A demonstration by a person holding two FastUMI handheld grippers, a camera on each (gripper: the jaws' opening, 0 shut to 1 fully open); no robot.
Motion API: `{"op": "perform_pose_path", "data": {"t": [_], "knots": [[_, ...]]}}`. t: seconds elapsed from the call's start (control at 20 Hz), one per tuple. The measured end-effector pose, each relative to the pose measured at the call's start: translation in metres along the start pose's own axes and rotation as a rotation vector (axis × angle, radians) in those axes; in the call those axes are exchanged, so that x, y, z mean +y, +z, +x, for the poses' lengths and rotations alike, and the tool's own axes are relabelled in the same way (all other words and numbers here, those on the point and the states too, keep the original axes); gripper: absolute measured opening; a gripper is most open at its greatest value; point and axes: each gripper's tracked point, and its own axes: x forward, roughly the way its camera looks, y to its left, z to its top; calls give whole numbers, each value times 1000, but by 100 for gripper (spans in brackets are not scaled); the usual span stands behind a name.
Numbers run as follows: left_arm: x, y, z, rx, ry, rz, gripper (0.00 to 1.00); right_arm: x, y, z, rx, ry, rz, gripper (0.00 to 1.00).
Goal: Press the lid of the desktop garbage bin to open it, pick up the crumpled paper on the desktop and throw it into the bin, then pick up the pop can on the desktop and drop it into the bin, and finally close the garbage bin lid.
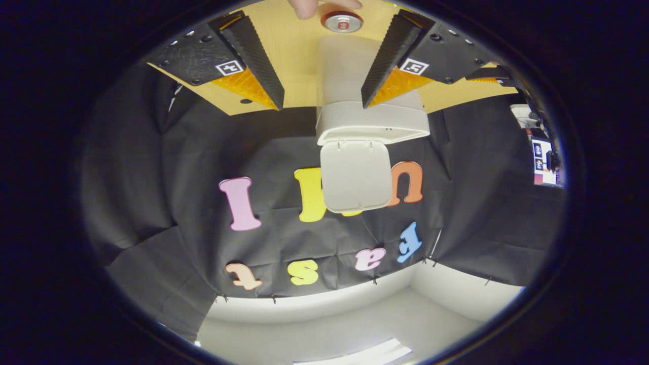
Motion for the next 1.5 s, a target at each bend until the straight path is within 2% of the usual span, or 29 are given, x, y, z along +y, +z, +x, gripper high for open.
{"op": "perform_pose_path", "data": {"t": [0.05,0.2,0.4,0.7,0.75,0.9,0.95,1.05,1.1,1.25,1.3,1.35,1.5], "knots": [[-2,-9,0,17,2,2,99,-4,-6,-2,6,-3,-5,92],[-12,-46,2,96,-4,-2,99,-23,-23,-2,15,-31,-18,95],[-22,-81,1,169,-14,-7,99,-27,-51,-5,44,-19,-18,95],[-27,-117,15,254,-12,2,99,-25,-69,-18,9,-7,-78,95],[-26,-120,18,264,-12,-2,100,-23,-74,-19,16,-4,-96,92],[-22,-131,22,302,-9,-13,99,-19,-91,-19,52,11,-93,95],[-18,-131,22,294,-1,-9,95,-17,-99,-21,76,18,-69,98],[-13,-132,21,300,8,8,81,-13,-111,-23,106,18,-52,95],[-14,-130,22,293,9,24,77,-10,-116,-24,117,23,-52,95],[-6,-133,20,287,18,42,55,-3,-118,-27,123,31,-62,95],[-6,-131,20,287,14,35,52,-1,-118,-28,121,27,-70,95],[-6,-132,21,286,9,22,45,0,-118,-28,119,24,-75,95],[-5,-130,21,278,-2,8,37,3,-123,-28,125,17,-88,95]]}}
